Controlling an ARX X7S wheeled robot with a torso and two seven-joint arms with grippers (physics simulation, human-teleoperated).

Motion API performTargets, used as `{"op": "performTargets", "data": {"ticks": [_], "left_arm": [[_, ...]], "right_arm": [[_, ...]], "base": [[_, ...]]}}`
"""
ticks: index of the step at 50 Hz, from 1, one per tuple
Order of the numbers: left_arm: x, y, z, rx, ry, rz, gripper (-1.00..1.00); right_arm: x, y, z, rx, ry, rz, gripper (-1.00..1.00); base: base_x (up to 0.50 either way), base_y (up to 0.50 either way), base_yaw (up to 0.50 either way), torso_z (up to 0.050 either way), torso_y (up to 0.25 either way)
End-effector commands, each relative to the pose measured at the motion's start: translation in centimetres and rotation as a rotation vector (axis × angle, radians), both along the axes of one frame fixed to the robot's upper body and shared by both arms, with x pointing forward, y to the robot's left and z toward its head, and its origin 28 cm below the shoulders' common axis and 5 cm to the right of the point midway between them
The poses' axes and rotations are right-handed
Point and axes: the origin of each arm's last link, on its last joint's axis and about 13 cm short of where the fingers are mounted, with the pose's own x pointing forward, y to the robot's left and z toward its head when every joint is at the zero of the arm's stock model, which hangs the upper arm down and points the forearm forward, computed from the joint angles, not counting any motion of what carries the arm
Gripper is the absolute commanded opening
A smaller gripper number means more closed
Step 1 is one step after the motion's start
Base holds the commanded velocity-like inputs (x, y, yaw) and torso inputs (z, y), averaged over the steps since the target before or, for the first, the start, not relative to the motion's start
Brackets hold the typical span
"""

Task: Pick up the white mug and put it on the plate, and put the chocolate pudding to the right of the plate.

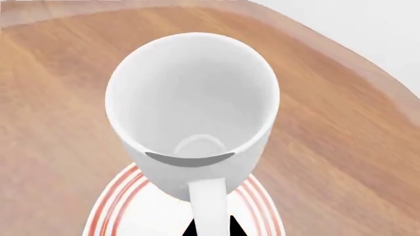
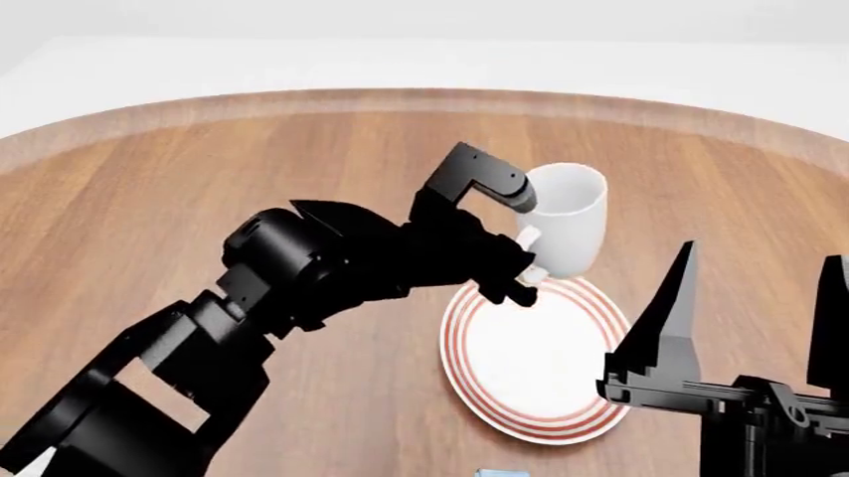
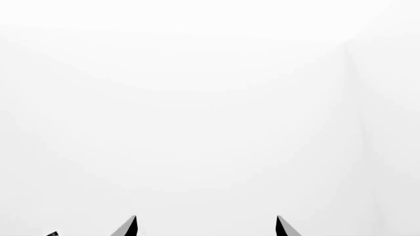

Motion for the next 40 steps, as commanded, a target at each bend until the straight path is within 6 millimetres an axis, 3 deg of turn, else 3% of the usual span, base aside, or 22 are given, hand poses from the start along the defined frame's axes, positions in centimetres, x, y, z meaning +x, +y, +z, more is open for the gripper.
{"op": "performTargets", "data": {"ticks": [1,23,40], "left_arm": [[0.2,-0.9,-1.5,-0.028,0.081,-0.004,-1.00],[0.5,-1.7,-5.2,0.098,0.112,0.021,-1.00],[0.6,-1.4,-6.3,0.169,0.108,0.049,-1.00]], "right_arm": [[0.0,0.0,-0.1,0.002,0.004,0.001,1.00],[0.1,0.0,-0.2,0.005,0.011,0.005,1.00],[0.1,0.0,-0.3,0.005,0.012,0.008,1.00]], "base": [[0.00,0.00,0.00,0.000,0.000],[0.00,0.00,0.00,0.000,0.000],[0.00,0.00,0.00,0.000,0.001]]}}
